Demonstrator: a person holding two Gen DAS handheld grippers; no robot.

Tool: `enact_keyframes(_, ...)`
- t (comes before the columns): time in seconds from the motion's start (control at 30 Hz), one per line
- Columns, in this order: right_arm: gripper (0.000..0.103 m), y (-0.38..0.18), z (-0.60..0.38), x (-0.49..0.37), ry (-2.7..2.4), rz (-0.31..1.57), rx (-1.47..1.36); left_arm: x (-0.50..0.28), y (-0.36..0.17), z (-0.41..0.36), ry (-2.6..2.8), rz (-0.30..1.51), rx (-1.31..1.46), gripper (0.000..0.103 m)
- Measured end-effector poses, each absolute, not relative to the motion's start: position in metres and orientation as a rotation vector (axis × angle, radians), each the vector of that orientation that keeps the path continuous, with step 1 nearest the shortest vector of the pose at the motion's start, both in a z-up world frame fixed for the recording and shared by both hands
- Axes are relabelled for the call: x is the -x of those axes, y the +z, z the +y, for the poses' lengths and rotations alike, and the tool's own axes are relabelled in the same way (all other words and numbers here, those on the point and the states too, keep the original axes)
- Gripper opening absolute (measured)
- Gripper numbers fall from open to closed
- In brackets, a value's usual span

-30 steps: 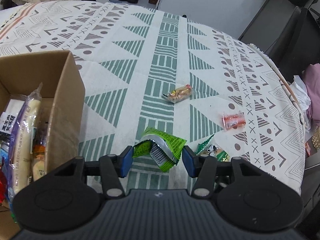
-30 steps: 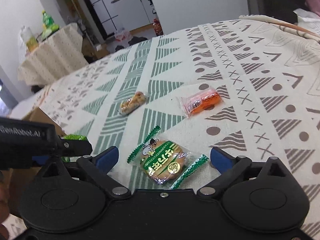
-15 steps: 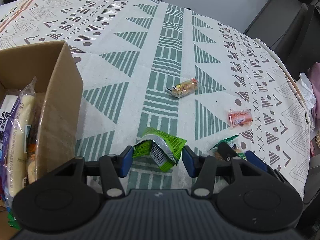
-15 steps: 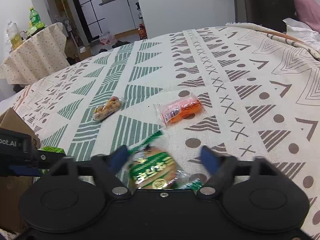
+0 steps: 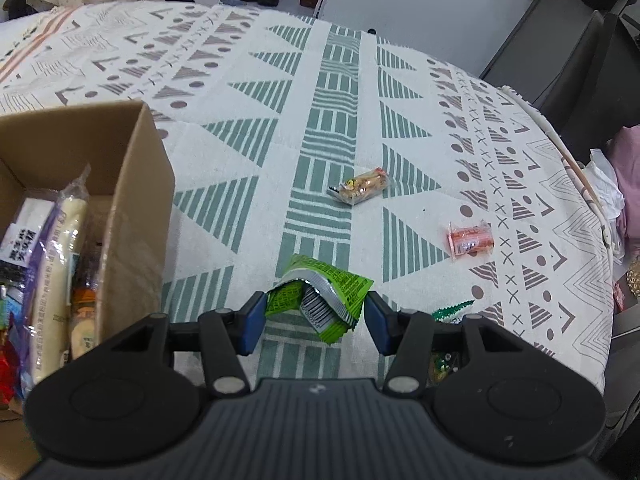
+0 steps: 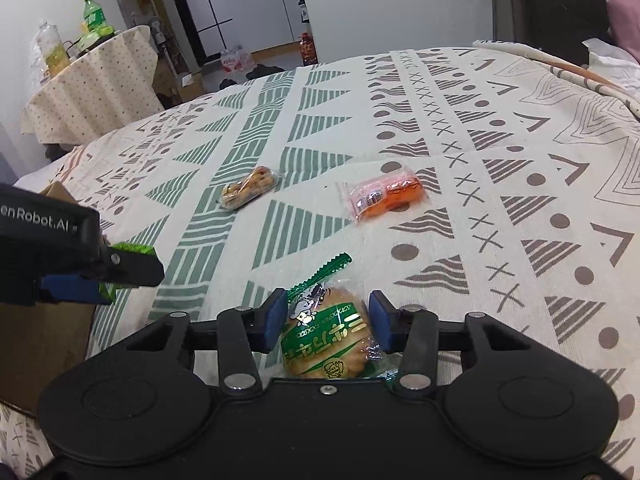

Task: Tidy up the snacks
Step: 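Carry both packs toward the box and lower them inside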

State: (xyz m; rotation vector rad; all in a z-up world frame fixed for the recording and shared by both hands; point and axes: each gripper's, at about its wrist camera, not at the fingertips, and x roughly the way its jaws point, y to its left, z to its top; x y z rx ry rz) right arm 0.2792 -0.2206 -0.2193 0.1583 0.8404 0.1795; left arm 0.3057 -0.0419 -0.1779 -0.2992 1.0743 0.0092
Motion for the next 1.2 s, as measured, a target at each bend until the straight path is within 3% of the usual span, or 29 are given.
enact_keyframes(0.57,0.039,-0.154,-0.215,-0.262,0.213,0.705,-0.180,-0.272,-0.115,-0.031,0.014,0.854,0.284,0.052)
enact_keyframes(1.2,0.038,-0.086,-0.167,-0.253,0.339,0.581,-0.229,-0.240,-0.082,0.037,0.182,0.754,0.431,0.052)
